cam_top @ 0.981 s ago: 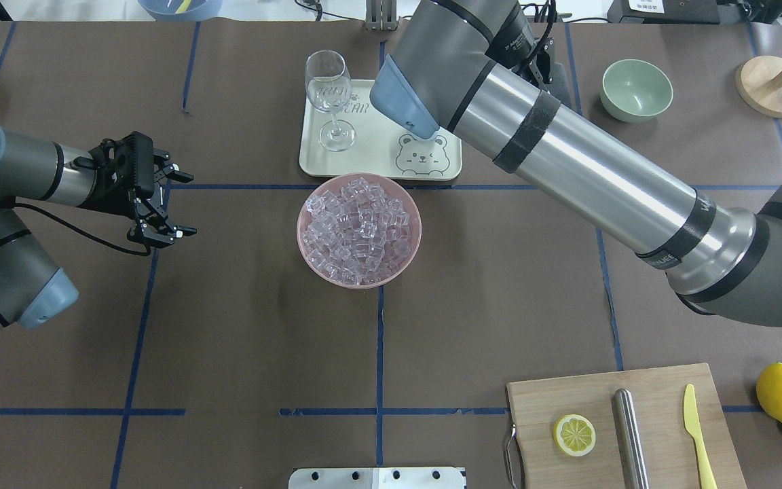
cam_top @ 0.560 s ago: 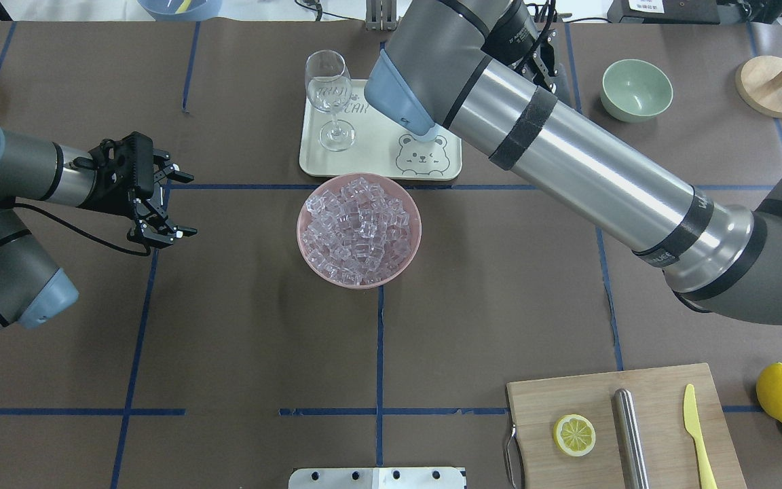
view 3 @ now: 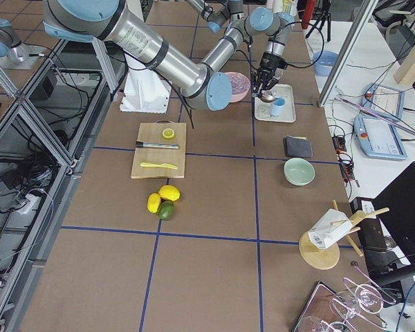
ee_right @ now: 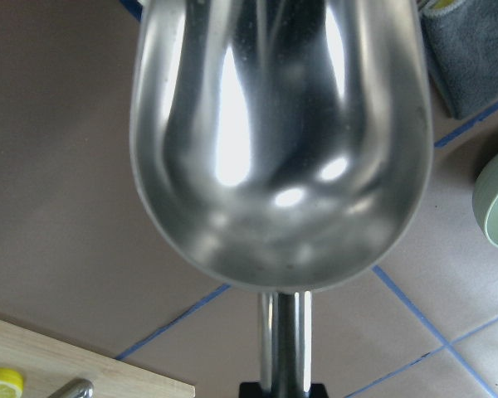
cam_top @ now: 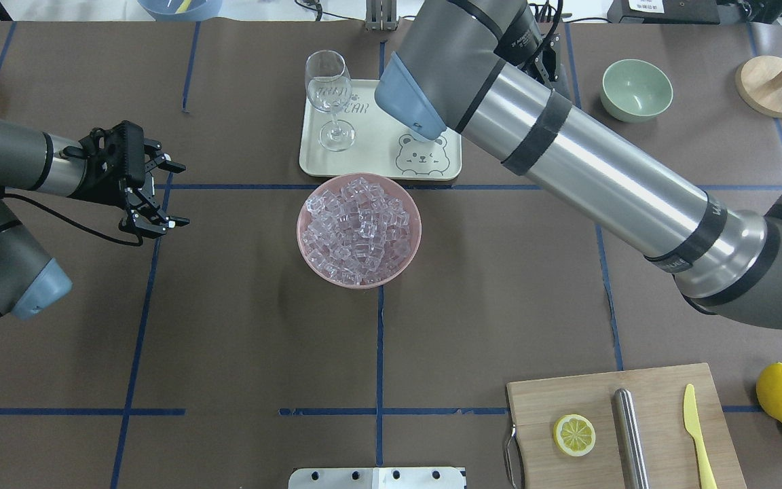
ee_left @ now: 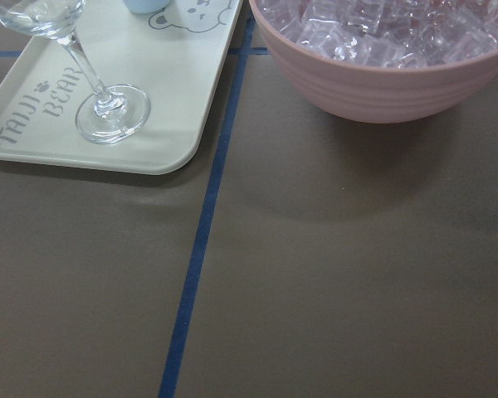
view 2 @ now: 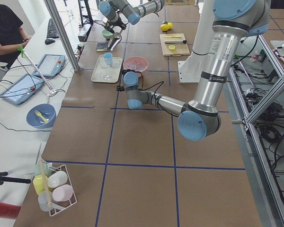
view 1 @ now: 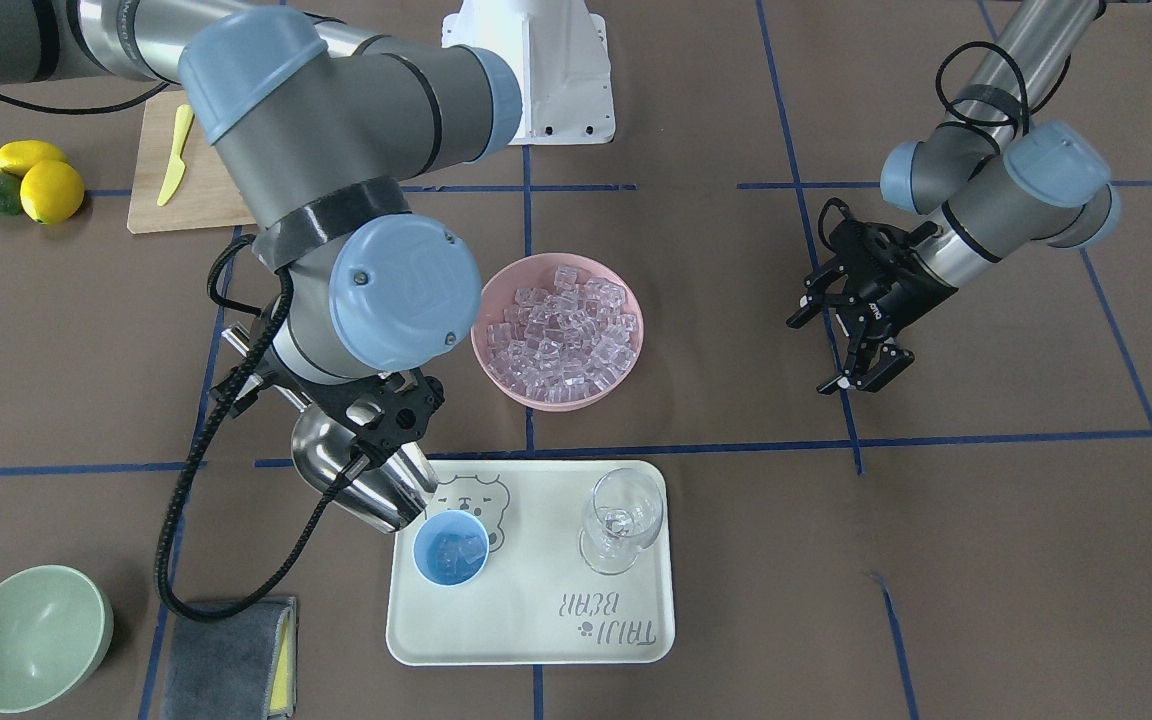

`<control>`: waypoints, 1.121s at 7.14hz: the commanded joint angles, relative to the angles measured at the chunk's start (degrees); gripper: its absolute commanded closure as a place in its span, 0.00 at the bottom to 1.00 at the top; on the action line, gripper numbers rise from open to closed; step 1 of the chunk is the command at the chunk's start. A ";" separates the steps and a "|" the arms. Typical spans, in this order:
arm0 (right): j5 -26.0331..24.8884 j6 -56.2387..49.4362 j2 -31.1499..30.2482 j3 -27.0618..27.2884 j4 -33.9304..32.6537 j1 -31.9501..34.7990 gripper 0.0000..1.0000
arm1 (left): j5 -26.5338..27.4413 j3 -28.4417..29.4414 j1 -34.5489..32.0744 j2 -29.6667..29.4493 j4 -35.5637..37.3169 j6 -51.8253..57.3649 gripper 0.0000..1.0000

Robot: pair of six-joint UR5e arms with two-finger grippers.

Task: Put ice in cup with scoop
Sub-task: 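Carry the empty scoop back toward its table spot while the left arm retracts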

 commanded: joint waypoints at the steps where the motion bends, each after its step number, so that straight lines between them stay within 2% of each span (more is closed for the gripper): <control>1: 5.42 10.65 -12.22 16.00 3.36 2.11 1.00 | -2.06 -0.03 -4.25 1.08 0.08 0.10 0.00; 3: 7.74 27.39 -27.59 33.06 10.46 2.83 1.00 | -1.80 -0.03 -7.95 2.84 0.08 0.62 0.00; 4: 10.96 35.39 -34.97 38.18 14.77 2.83 1.00 | -1.54 0.23 -9.62 4.33 0.34 5.67 0.00; 5: 11.43 44.43 -39.57 41.19 17.07 2.83 1.00 | -0.58 0.23 -11.03 5.73 1.82 11.90 0.00; 6: 11.18 49.57 -45.45 43.66 22.14 2.14 1.00 | -1.36 -0.29 -12.87 5.83 6.97 16.57 0.00; 8: 11.26 49.97 -59.51 44.39 38.46 2.13 1.00 | -0.84 -2.84 -17.07 6.89 23.29 17.15 0.00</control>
